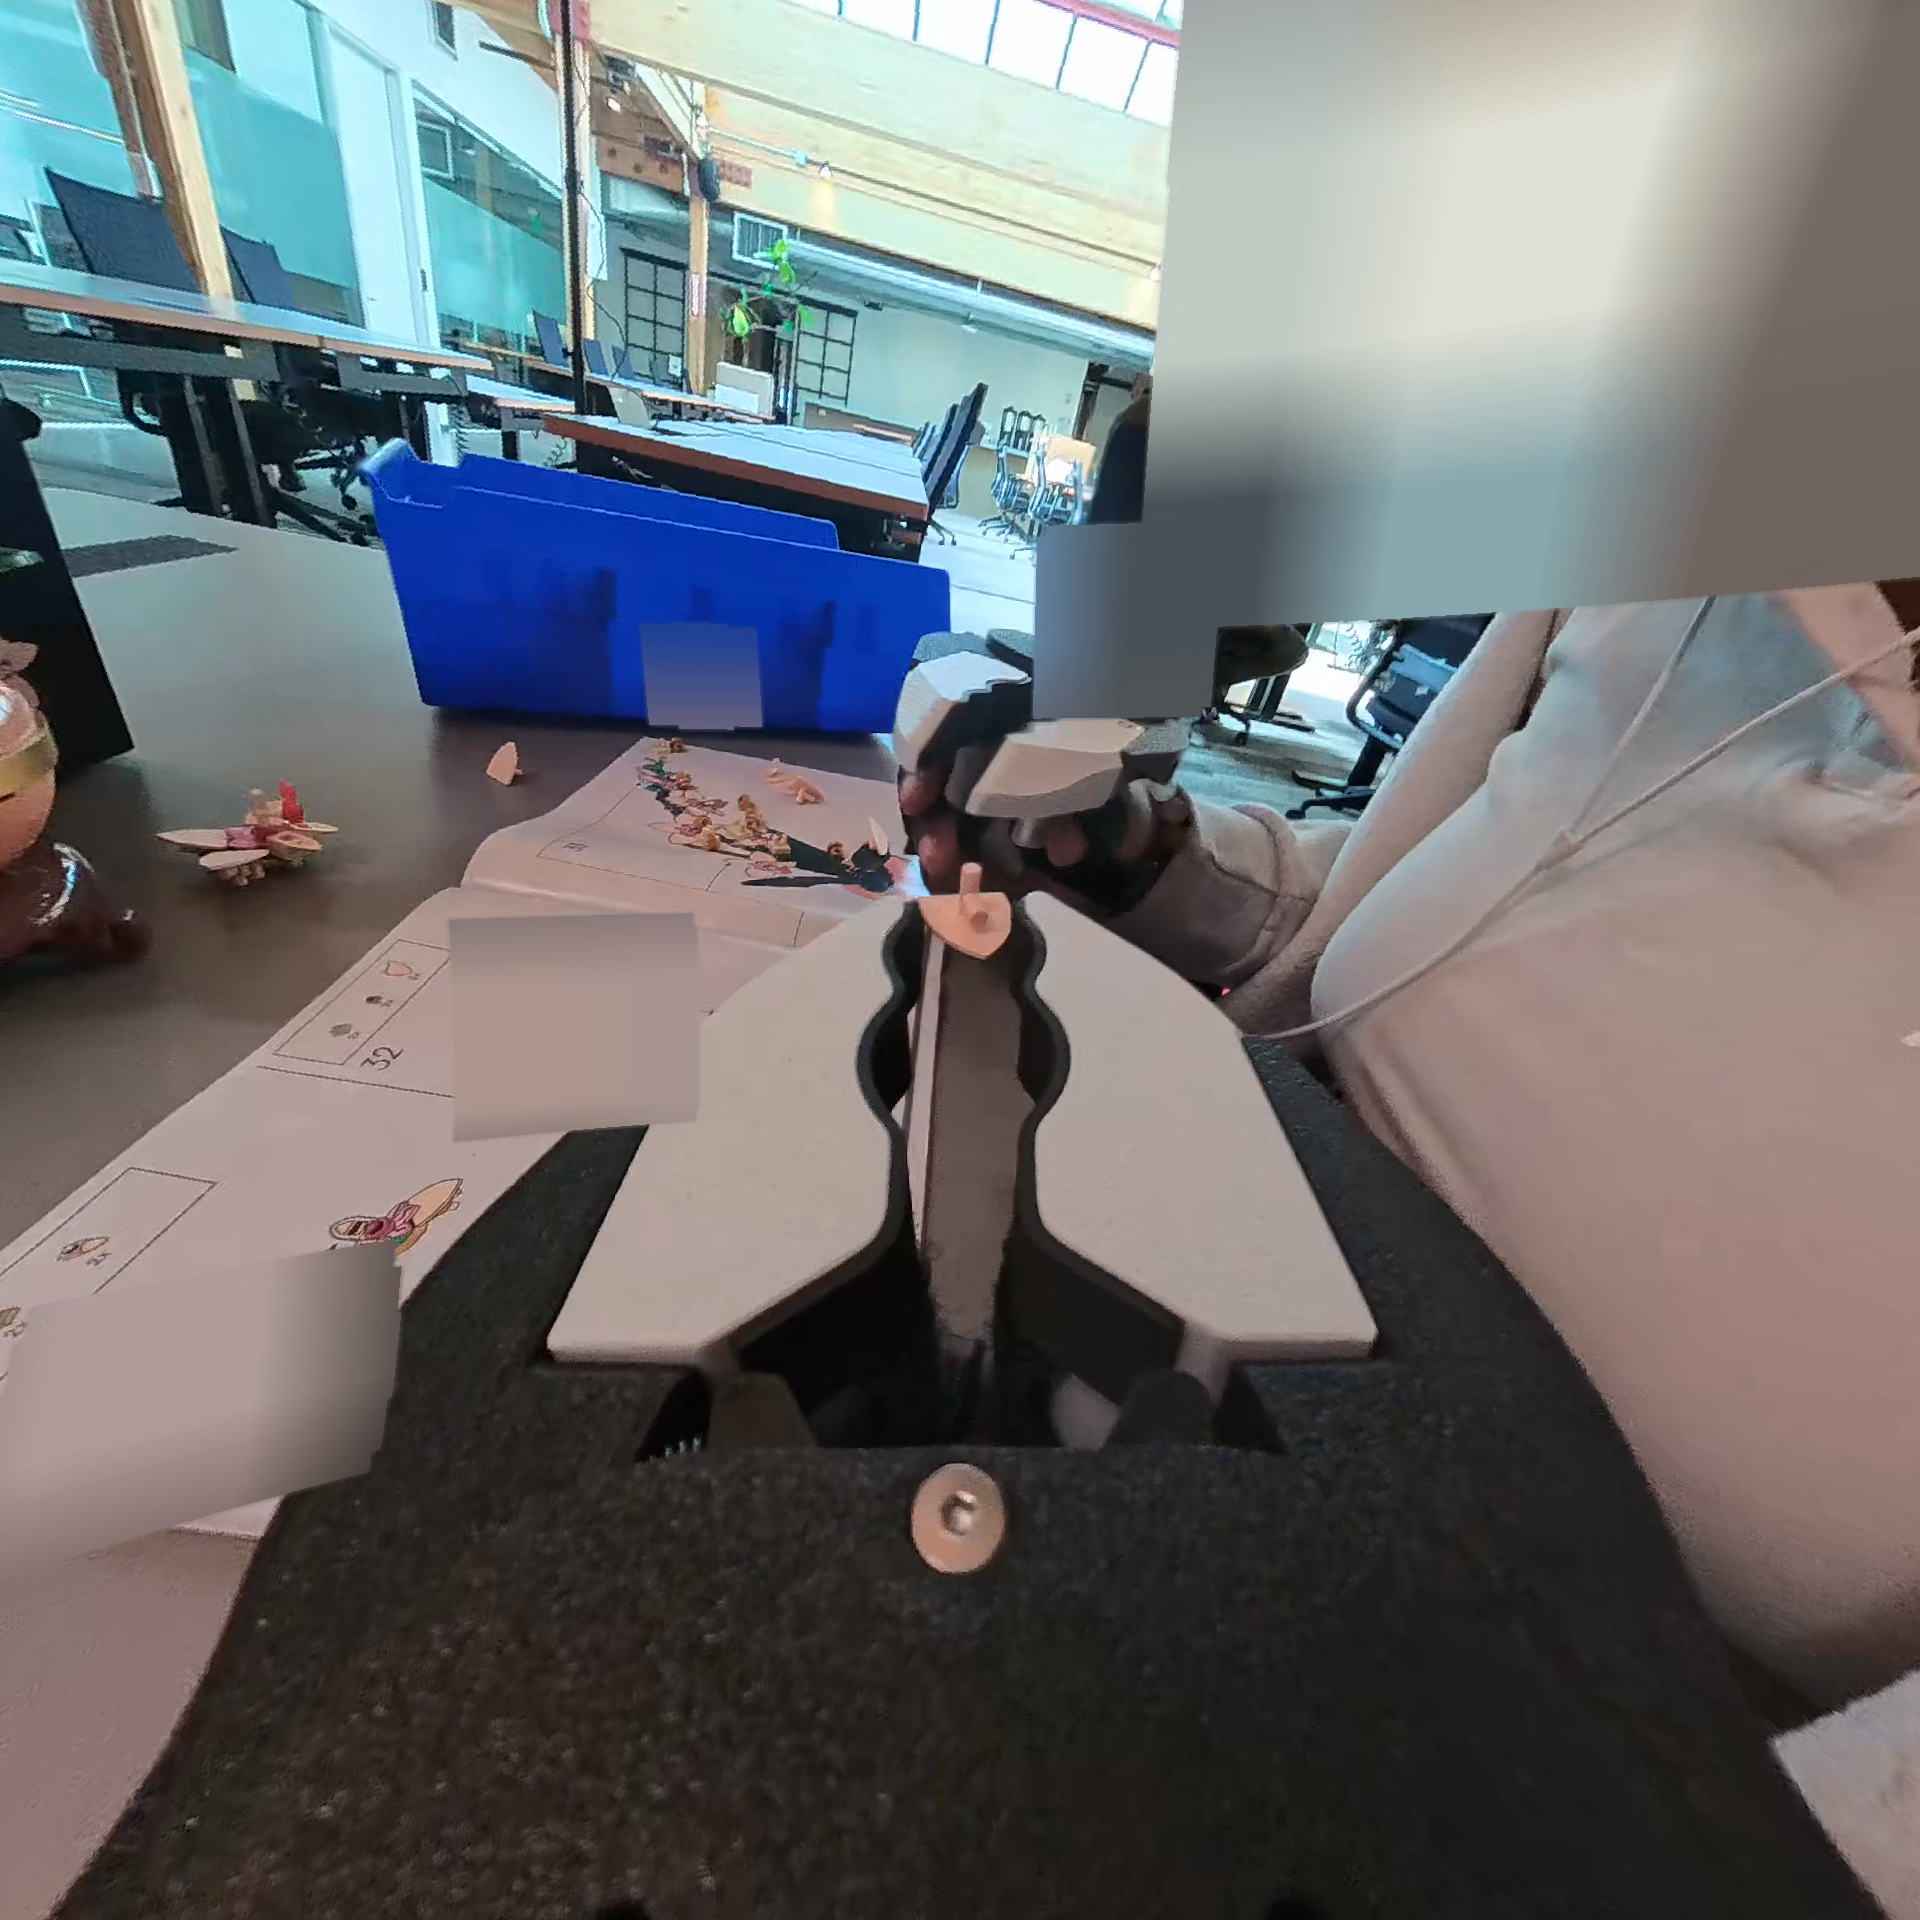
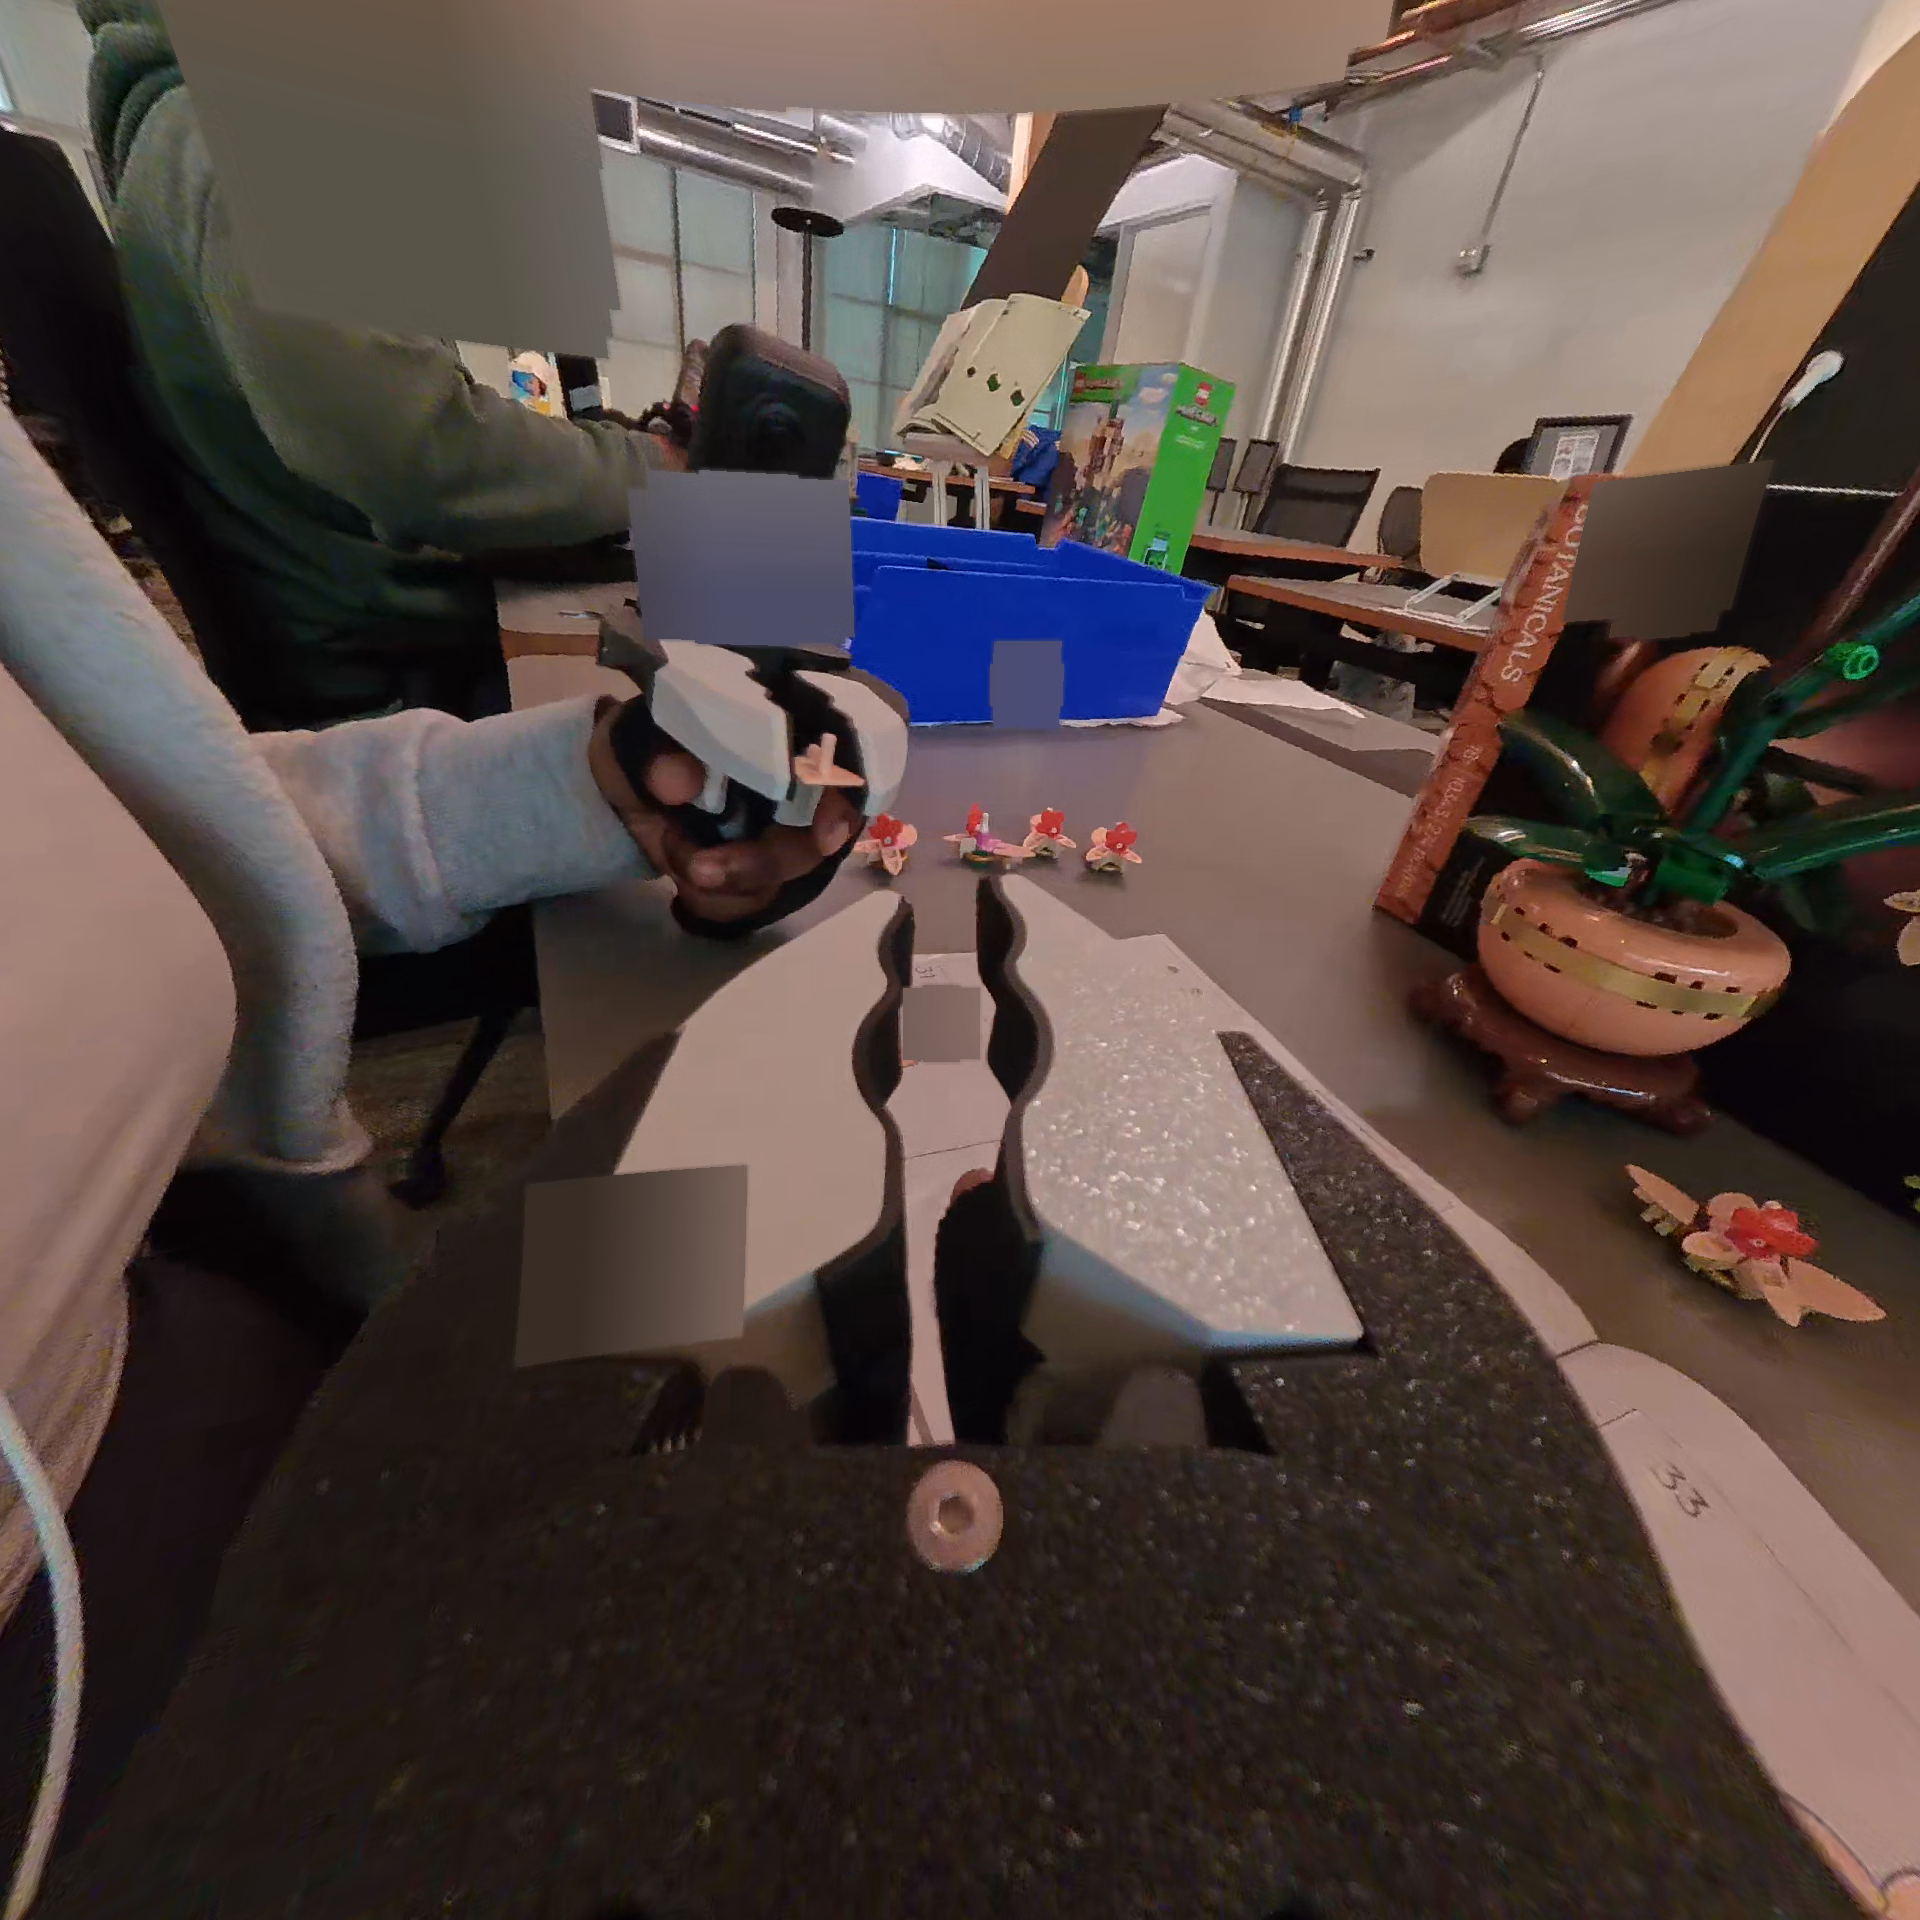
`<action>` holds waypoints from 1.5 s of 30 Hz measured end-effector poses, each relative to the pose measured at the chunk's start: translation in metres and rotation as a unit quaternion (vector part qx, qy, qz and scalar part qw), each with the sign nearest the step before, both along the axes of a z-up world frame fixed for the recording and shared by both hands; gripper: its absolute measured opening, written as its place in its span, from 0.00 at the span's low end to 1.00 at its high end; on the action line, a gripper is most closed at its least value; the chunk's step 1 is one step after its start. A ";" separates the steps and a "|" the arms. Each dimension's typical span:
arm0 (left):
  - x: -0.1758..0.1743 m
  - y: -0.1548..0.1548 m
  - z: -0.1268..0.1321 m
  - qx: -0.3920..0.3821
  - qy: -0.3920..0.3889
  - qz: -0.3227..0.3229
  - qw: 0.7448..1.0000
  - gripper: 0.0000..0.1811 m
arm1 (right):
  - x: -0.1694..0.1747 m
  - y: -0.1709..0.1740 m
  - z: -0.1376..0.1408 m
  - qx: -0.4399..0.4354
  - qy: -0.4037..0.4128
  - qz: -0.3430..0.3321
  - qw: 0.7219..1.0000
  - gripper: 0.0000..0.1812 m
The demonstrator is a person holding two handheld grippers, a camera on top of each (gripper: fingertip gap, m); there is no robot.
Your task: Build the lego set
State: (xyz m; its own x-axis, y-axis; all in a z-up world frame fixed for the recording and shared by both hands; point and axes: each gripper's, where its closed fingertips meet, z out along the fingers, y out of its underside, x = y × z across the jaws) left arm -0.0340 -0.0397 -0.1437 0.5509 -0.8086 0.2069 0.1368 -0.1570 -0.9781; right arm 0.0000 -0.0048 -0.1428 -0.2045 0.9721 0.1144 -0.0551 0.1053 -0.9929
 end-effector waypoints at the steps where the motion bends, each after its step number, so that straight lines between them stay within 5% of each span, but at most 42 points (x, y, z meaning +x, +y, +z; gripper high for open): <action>1: -0.001 0.000 0.001 -0.001 -0.006 0.001 1.000 0.08 | 0.000 0.002 0.001 -0.008 0.001 0.000 1.000 0.05; 14: 0.008 -0.002 -0.007 -0.008 0.031 -0.011 0.999 0.09 | 0.008 -0.007 0.003 0.033 0.008 0.004 0.999 0.05; 17: 0.007 -0.002 -0.006 -0.007 0.031 -0.007 0.999 0.08 | 0.022 0.002 -0.002 0.015 -0.055 0.000 0.998 0.02; 24: 0.013 -0.003 -0.012 -0.015 0.056 -0.017 0.998 0.09 | 0.069 0.059 -0.033 -0.020 -0.239 -0.068 0.969 0.27; 28: 0.012 -0.004 -0.012 -0.018 0.051 -0.019 0.998 0.08 | 0.092 0.081 -0.059 -0.002 -0.329 -0.096 0.939 0.25; 32: 0.009 -0.004 -0.008 -0.018 0.035 -0.022 0.999 0.08 | 0.109 0.091 -0.072 0.020 -0.366 -0.089 0.926 0.11; 37: 0.008 -0.005 -0.007 -0.018 0.027 -0.025 0.999 0.08 | 0.131 0.106 -0.086 0.013 -0.413 -0.093 0.906 0.11; 45: 0.009 -0.004 -0.009 -0.025 0.031 -0.024 0.999 0.08 | 0.131 0.110 -0.083 0.015 -0.400 -0.101 0.911 0.07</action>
State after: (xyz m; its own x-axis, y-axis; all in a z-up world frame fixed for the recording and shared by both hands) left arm -0.0250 -0.0437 -0.1524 0.5245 -0.8241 0.2138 0.0675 -0.2100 -0.9754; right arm 0.1307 0.1050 -0.2259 -0.0516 0.9981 0.0337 0.7089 0.0604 -0.7027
